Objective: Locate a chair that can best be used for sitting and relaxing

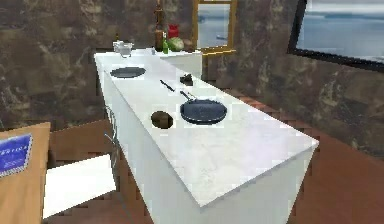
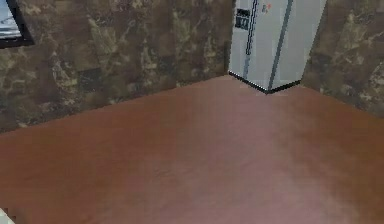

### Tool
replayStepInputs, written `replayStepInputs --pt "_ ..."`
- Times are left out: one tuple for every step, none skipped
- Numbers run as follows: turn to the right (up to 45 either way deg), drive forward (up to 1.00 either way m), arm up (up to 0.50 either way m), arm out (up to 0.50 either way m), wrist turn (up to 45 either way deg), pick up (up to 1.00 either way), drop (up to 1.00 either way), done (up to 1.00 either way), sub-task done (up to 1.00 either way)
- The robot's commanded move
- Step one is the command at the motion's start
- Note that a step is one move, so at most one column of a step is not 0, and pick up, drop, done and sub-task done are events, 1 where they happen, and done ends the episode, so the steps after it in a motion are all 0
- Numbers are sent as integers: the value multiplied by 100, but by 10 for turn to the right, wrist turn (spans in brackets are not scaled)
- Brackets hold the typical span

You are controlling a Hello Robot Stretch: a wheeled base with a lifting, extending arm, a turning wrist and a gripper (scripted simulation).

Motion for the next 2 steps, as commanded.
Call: replayStepInputs --pt "-330 0 0 0 0 0 0 0 0" --pt "0 0 0 0 0 0 0 100 0"
